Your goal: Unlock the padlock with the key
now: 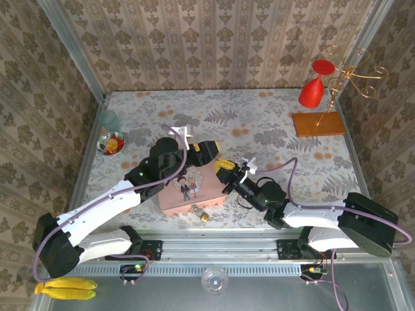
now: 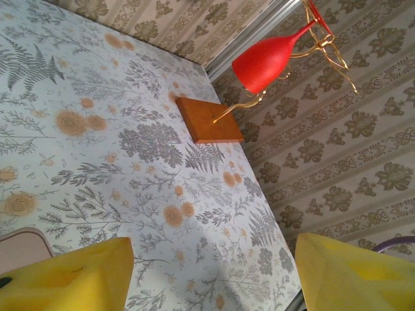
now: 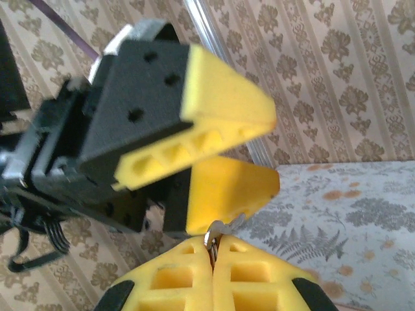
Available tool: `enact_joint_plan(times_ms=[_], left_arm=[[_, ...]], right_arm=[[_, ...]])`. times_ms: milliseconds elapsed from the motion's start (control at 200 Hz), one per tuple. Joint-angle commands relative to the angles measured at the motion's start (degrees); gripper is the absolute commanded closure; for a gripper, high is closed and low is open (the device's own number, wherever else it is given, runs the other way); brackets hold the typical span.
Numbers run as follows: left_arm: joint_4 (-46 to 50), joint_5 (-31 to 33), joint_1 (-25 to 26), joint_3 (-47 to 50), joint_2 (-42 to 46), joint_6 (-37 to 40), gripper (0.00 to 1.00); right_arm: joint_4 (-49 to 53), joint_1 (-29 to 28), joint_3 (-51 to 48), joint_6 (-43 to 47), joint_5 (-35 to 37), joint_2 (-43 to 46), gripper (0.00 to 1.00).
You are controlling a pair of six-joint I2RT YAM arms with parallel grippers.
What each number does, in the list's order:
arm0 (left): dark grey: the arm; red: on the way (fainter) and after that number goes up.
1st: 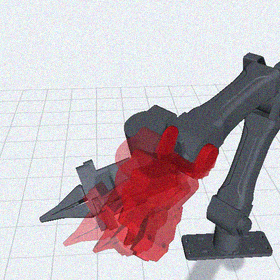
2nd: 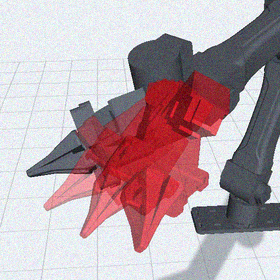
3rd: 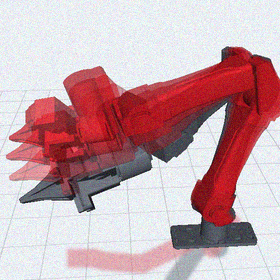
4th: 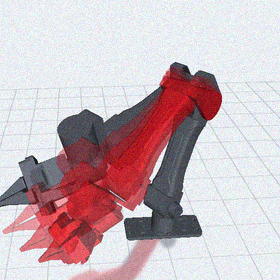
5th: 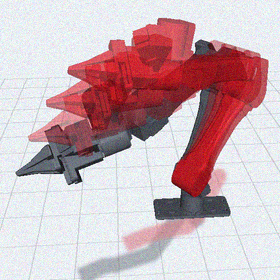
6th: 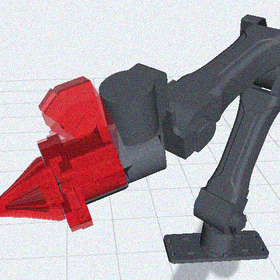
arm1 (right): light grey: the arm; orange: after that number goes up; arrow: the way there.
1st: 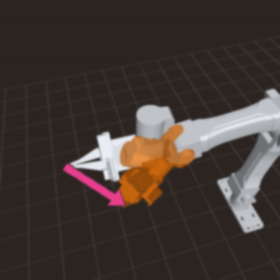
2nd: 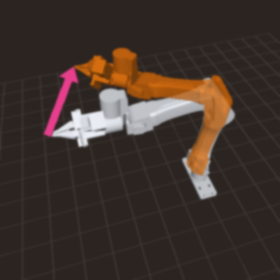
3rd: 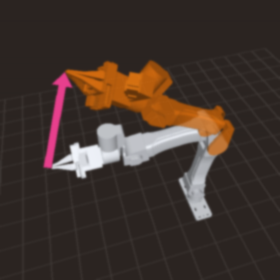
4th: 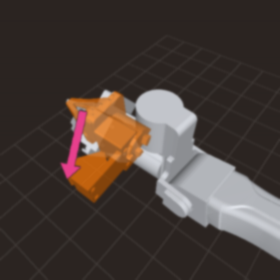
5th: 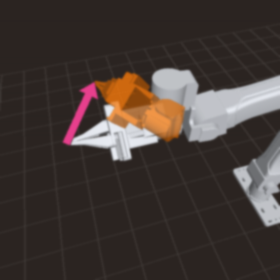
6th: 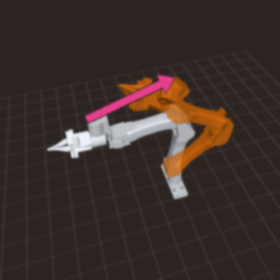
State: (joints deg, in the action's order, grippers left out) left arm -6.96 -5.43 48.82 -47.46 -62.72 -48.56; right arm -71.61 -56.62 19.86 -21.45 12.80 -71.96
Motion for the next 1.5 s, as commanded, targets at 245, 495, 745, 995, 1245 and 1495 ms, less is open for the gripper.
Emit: enact_joint_plan(times_ms=[245, 495, 745, 995, 1245, 1495], left_arm=[[-6.86, 3.84, 6.18, 2.48, 0.38, -8.39, 0.39], [-5.98, 3.39, 6.39, 1.03, 0.32, -8.22, 0.48], [-4.57, 3.09, 6.42, -0.51, 0.18, -7.72, 0.72], [-0.42, 4.63, 6.41, -2.55, 0.14, -6.2, 0.94], [2.08, 5.04, 6.47, -4.56, -0.6, -5.61, 1.0], [6.57, 9.26, 7.69, -6.19, -1.36, -6.16, 1.0]], right_arm=[[-3.18, 0.09, 0.63, -0.97, 0.2, 2.25, 1.0], [-2.89, 0.11, 0.54, -1.74, -0.58, 2.89, 1.0], [-2.87, 0.02, -0.05, -3.0, -1.02, 1.39, 1.0], [-2.52, 0.02, -0.26, -3.76, -1.06, 0.19, 1.0], [-2.27, 0.02, 0.06, -3.86, 0.01, -0.06, 1.0], [4.23, 0.11, 1.88, -4.78, 0.26, 2.08, 0.88]])
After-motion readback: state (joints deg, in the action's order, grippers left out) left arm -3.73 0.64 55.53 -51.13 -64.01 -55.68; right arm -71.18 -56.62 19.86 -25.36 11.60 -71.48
